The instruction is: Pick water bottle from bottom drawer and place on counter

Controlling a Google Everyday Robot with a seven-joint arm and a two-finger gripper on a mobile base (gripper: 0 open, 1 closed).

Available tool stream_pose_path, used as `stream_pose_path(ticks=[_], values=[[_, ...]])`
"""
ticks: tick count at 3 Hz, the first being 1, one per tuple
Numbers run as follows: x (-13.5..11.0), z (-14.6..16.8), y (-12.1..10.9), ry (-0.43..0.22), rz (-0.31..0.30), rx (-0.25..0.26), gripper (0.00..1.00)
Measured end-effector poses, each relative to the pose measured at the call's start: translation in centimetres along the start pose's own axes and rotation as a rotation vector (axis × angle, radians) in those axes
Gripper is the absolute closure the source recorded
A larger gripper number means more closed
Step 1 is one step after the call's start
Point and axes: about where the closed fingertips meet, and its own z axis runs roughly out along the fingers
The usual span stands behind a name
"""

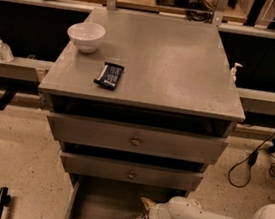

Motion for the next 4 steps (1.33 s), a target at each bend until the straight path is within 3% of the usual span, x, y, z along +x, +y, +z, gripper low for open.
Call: stream_pose_path(ticks=[1,2,3,4], values=[[-0.7,-0.9,0.0,-0.011,0.037,0.008,0.0],[-0.6,-1.0,-0.1,-0.023,0.07,0.002,0.12],[0.2,0.0,0.0,-0.03,0.09,-0.019,0.15],[1.7,2.7,0.4,-0.043,0.102,-0.058,0.11]])
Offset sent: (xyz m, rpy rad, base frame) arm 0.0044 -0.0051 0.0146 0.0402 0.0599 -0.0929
